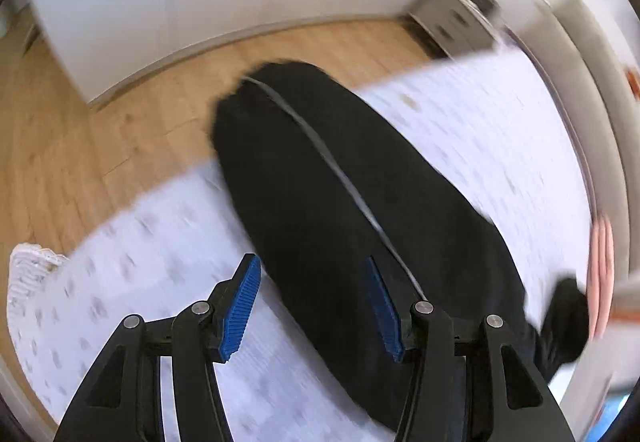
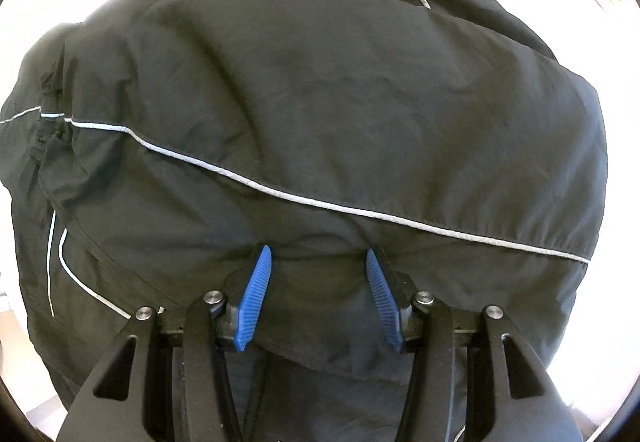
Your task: Fold large clothes
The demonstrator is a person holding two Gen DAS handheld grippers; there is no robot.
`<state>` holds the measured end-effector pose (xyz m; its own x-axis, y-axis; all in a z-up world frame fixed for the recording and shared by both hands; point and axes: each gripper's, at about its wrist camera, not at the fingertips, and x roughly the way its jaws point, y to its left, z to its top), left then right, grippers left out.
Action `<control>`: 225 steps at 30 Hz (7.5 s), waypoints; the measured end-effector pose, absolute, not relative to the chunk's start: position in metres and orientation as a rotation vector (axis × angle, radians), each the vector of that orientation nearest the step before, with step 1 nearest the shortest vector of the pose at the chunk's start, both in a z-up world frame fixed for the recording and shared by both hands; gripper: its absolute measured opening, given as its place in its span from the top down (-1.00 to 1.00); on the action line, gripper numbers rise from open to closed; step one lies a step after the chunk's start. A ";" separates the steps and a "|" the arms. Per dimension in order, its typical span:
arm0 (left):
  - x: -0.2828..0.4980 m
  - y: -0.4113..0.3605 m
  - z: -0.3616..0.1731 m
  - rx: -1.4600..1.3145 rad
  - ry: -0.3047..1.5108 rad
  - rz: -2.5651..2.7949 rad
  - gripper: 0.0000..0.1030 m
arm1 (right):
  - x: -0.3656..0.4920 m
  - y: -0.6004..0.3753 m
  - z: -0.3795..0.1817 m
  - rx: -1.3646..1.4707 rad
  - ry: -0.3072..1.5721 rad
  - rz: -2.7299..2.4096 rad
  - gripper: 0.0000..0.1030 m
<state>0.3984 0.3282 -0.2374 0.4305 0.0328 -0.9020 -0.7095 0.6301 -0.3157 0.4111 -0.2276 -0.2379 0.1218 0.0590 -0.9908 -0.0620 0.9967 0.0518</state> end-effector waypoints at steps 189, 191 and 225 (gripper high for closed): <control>0.747 -0.131 -0.214 -0.041 1.069 -0.319 -0.48 | 0.718 -0.428 -0.222 0.506 1.188 0.199 -0.02; 0.764 -0.135 -0.230 -0.059 1.131 -0.337 -0.48 | 0.731 -0.431 -0.238 0.576 1.214 0.231 -0.02; 0.578 -0.159 -0.117 0.077 0.944 -0.673 0.57 | 0.601 -0.331 -0.114 0.390 0.962 0.541 0.67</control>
